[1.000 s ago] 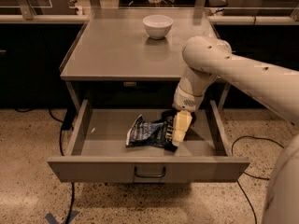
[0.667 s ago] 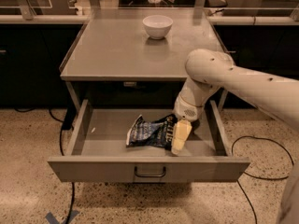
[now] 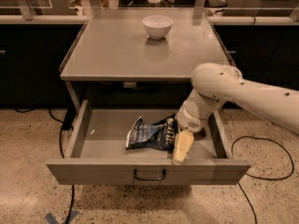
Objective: Pick blue chip bag from top drawer and place on counter
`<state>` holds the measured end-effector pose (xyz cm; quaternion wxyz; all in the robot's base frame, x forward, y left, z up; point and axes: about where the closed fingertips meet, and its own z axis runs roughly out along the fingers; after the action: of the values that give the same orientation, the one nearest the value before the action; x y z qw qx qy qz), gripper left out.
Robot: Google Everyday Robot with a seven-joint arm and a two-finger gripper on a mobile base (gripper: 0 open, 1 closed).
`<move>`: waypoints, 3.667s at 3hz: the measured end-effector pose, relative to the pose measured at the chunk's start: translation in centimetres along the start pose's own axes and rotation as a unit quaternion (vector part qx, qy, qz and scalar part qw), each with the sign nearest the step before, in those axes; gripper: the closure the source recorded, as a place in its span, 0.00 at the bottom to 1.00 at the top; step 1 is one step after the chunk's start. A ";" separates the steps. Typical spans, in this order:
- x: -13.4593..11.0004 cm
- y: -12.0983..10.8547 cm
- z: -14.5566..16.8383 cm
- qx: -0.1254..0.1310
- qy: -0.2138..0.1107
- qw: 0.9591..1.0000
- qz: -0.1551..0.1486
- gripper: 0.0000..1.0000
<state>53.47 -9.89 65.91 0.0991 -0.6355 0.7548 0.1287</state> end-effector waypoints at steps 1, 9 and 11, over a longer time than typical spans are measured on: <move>0.0 0.0 0.0 0.000 0.000 1.000 0.000 0.00; -2.1 -2.9 2.7 0.026 -0.031 0.999 0.003 0.00; -4.2 -3.3 0.7 0.031 -0.035 0.999 -0.006 0.00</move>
Offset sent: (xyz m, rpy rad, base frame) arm 0.0297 0.0238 0.0030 -0.0183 -0.0730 0.0105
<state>57.44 -6.31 66.34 0.1459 -0.6316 0.7507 0.1275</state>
